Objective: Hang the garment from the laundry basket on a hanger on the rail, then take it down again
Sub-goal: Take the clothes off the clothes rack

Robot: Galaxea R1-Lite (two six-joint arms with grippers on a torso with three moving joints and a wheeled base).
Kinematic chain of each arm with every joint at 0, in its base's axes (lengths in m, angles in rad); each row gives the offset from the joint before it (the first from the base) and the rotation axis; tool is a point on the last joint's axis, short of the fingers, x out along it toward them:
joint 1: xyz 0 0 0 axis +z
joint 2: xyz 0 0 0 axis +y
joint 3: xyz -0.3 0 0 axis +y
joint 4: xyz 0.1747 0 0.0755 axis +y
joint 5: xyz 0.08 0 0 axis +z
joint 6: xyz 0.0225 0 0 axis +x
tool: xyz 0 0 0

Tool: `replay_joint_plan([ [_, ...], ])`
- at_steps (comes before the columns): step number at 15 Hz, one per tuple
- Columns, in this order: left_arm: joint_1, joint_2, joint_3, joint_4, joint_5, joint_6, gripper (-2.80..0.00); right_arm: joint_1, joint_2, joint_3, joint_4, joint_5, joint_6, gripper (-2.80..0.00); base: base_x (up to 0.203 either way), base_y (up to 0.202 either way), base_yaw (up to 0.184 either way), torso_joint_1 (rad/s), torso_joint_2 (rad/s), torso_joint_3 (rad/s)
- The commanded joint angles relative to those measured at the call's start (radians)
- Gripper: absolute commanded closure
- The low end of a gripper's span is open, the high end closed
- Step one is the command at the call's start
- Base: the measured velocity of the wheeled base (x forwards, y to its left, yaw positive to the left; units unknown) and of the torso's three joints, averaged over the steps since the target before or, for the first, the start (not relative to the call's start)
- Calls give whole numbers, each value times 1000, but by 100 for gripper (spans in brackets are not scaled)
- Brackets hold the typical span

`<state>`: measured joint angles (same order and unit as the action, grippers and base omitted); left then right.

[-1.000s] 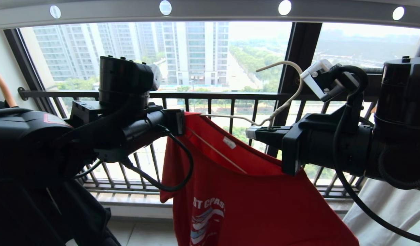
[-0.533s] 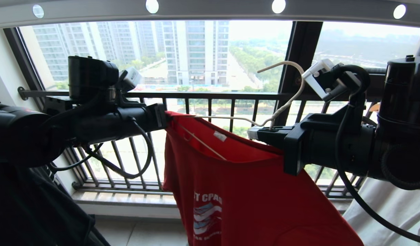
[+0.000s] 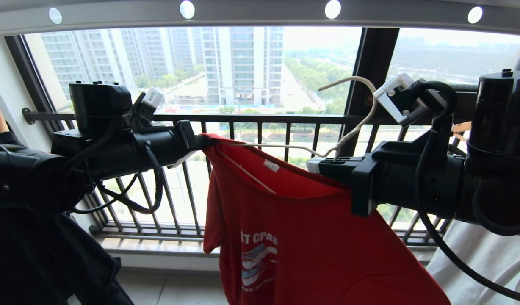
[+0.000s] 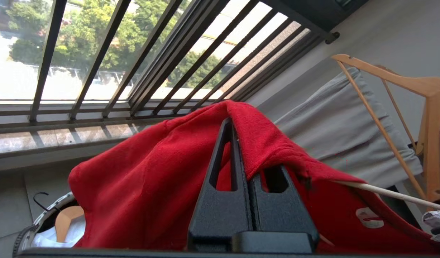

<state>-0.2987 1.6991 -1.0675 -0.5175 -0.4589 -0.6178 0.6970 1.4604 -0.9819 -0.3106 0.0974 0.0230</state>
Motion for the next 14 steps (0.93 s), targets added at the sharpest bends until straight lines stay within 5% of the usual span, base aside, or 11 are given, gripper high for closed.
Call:
replay_joint_plan([
  [1,5,49,15,-56,1,-16,0,-1,0,-1,-2,1,0,0,0,0,0,0,0,0],
  [14,35,105,11,-113,6,-13,0,-2,-3,-3,-5,1,2,0,0,0,0,0,0,0],
])
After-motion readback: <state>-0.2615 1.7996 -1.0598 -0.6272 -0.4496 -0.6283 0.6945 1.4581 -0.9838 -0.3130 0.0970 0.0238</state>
